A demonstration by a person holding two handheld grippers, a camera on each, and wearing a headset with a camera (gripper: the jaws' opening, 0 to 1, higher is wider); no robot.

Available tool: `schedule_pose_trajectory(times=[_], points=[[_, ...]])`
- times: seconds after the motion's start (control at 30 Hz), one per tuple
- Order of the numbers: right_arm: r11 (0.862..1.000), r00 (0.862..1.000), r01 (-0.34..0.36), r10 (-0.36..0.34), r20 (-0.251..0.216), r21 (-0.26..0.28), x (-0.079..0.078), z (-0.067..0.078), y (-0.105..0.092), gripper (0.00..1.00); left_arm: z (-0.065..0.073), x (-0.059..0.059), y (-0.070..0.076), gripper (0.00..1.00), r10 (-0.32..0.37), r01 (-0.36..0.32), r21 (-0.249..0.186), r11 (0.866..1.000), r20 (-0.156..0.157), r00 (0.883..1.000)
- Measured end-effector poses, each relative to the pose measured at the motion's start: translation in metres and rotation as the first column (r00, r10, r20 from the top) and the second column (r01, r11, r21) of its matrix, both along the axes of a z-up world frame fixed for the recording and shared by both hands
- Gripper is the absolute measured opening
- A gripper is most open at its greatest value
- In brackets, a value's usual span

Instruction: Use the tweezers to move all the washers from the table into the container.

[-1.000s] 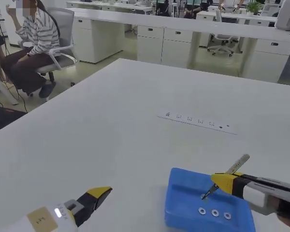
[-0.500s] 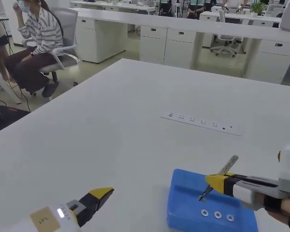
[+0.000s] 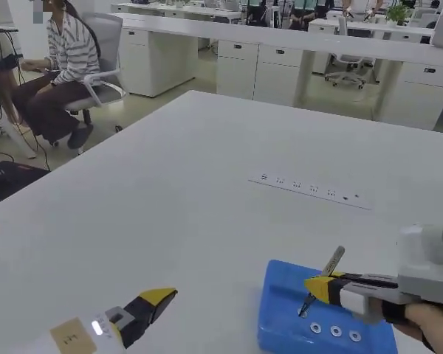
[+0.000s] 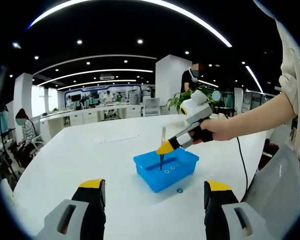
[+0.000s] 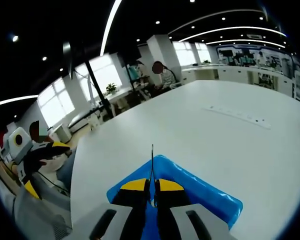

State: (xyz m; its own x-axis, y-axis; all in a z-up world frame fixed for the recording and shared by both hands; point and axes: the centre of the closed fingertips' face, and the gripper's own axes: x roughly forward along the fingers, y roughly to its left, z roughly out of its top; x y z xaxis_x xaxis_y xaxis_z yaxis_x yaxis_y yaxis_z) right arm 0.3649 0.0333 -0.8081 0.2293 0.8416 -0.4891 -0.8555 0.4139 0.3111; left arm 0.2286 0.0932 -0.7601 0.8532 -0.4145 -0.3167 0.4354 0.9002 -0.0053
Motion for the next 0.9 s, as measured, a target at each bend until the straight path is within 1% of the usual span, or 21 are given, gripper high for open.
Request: schedule_pose_trajectory(times=[0.1,0.17,0.27,0.4,0.7,0.9], points=[[1.000,1.000,-0.006,0.006,0.003,-0.017,0.001,-0.005,0.000,0.03,0.000,0.000,0.001,0.82,0.003,-0.003,-0.002,1.000,0.002,1.000],[1.000,1.000,0.000,0.000,0.003,-0.024,0.006,-0.010,-0.002,0.03,0.000,0.001,0.001,0.82,0.005,-0.005,-0.003,1.000,0.002,1.000],[1.000,1.000,0.009,-0.009,-0.011,-0.023,0.010,-0.014,-0.001,0.03,0.000,0.001,0.001,0.82,0.005,-0.005,-0.002,1.000,0.002,1.000],[0.999,1.000,-0.008,0.008,-0.004,-0.050,0.010,-0.019,0.000,0.03,0.000,0.001,0.001,0.82,0.005,-0.005,0.001,1.000,0.001,1.000],[0.998,1.000,-0.020,0.021,0.013,-0.065,0.010,-0.020,0.003,0.03,0.000,0.001,0.001,0.82,0.005,-0.005,0.002,1.000,-0.002,1.000],[0.997,1.000,-0.026,0.027,0.014,-0.069,0.010,-0.022,0.003,0.03,-0.001,0.001,0.001,0.81,0.005,-0.005,0.004,1.000,-0.004,1.000]])
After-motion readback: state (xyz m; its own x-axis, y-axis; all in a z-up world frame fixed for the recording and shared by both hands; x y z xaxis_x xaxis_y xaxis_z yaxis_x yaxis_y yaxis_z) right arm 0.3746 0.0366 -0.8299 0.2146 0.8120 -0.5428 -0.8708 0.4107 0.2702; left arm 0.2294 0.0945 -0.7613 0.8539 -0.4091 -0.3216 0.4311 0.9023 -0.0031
